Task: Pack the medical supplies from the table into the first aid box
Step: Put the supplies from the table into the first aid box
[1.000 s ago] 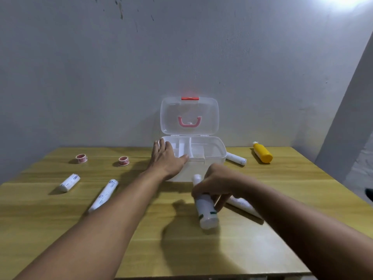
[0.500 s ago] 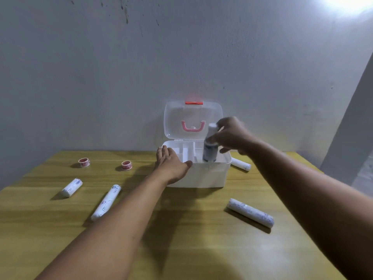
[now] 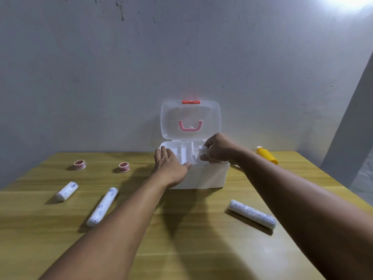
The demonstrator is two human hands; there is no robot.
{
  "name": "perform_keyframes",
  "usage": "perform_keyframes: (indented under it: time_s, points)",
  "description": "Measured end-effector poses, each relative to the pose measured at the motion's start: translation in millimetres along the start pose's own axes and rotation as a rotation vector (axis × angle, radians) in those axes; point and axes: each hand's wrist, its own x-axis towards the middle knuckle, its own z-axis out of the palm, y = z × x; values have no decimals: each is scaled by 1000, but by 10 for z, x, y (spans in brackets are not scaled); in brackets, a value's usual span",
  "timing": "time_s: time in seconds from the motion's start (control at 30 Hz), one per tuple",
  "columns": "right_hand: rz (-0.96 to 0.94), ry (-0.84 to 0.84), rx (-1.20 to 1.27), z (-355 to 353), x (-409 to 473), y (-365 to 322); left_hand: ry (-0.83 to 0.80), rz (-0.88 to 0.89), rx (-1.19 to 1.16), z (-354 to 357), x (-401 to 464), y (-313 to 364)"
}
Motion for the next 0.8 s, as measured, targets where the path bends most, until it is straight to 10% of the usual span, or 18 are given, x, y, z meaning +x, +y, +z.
perform_keyframes:
  time_s: [0.47, 0.8]
  points:
    - [43, 246, 218, -571, -177, 420, 174, 93, 137, -33, 24, 53]
    - [224, 17, -598, -598, -33, 1537, 212, 143, 243, 165, 81, 239]
